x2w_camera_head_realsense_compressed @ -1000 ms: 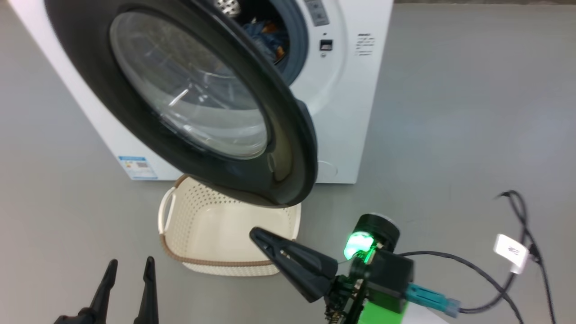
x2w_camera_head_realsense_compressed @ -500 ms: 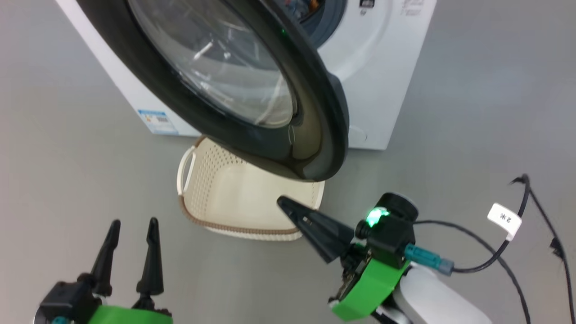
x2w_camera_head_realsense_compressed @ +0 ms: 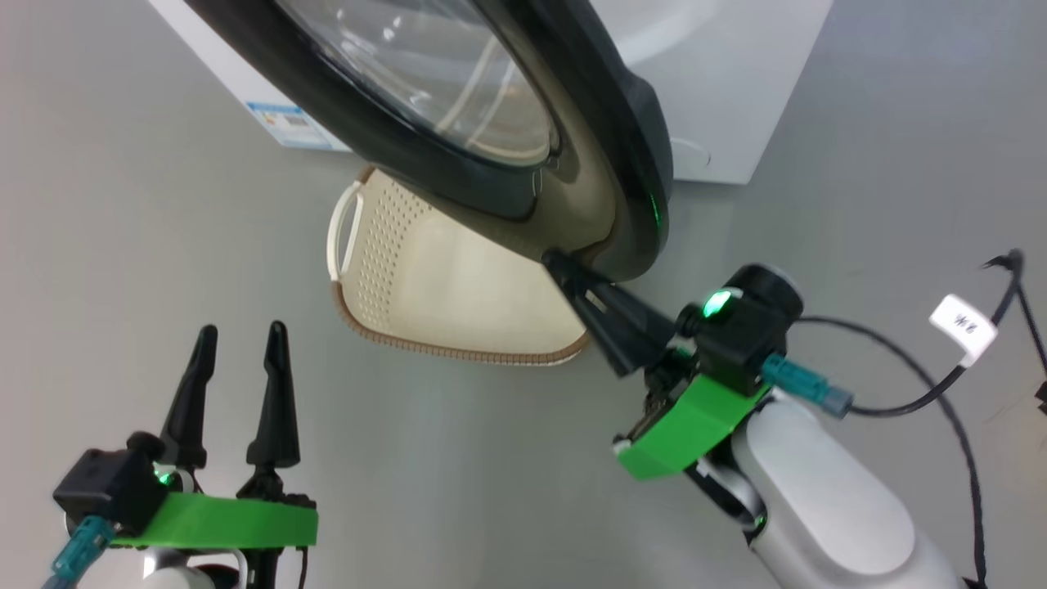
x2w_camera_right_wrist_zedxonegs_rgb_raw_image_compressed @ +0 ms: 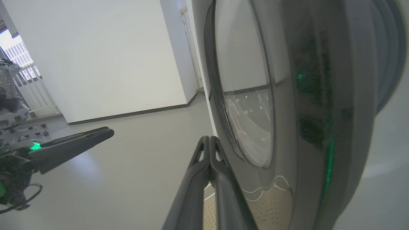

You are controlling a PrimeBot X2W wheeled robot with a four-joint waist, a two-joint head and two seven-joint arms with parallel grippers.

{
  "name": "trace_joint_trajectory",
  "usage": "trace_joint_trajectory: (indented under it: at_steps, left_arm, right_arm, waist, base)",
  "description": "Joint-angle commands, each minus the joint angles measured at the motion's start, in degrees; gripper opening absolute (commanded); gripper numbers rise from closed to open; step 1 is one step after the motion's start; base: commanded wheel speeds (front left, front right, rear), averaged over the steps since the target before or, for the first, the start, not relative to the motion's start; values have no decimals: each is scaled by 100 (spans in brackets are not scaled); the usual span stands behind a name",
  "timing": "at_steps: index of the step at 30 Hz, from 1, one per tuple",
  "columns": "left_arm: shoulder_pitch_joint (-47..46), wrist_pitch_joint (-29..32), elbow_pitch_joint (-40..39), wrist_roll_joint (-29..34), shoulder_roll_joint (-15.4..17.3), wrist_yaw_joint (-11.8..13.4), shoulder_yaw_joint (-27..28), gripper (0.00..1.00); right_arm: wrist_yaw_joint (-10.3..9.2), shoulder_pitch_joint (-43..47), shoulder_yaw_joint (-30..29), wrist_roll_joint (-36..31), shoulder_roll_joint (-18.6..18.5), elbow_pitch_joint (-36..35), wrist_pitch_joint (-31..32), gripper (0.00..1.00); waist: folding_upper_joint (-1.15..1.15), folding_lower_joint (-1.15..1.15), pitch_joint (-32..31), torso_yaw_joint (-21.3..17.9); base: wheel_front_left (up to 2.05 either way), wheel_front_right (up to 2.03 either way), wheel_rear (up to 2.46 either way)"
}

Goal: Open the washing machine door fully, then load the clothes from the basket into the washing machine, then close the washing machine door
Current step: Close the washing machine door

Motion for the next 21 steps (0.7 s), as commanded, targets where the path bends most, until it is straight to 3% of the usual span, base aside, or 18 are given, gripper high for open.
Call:
trace_joint_trajectory:
  at_steps: [1,21]
  left_arm:
    - [-145,-36,-112,-41,75,-8,189,100]
    - [-448,-36,-11,-110,75,-64,-47,100]
  right_arm:
    - [9,-56,-18,-77,179,-120,-25,0]
    - [9,-1159,-1485,-596,576,-195,-25,0]
  waist:
    - [0,0,244,71]
    - [0,0,768,-35]
  base:
    - [0,0,0]
    - [0,0,0]
